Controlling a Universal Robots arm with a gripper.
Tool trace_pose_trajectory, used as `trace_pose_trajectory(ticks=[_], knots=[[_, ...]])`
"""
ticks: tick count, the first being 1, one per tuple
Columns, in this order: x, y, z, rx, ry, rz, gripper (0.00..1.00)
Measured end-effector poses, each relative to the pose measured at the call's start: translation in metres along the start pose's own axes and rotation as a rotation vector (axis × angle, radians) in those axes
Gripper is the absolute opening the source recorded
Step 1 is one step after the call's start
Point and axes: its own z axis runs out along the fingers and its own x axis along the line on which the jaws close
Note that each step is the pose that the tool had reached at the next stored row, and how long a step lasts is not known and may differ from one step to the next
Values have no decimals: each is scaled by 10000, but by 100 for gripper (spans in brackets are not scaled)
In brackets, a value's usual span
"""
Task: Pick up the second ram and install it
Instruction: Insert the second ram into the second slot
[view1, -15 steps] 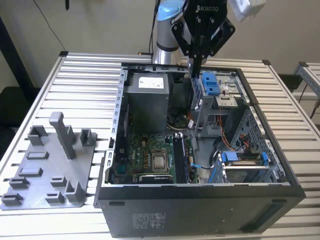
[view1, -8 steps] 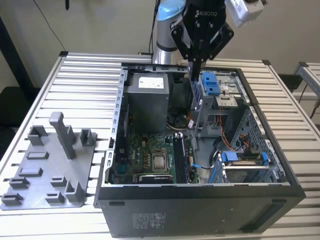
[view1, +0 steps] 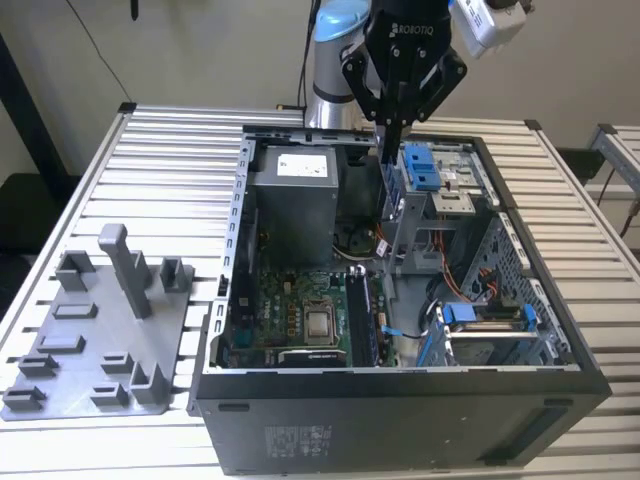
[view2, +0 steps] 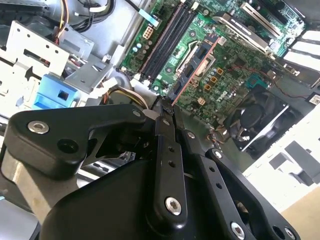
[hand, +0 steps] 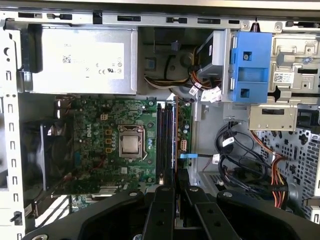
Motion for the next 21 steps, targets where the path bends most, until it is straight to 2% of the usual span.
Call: trace_pose_trajectory(ticks=[9,12,16,21], knots=[[0,1,1,-4,0,0,14],[2,1,35,-4,26,1,14],[1,1,35,-2,34,-1,14],[3,3,104,-2,41,-1,14]])
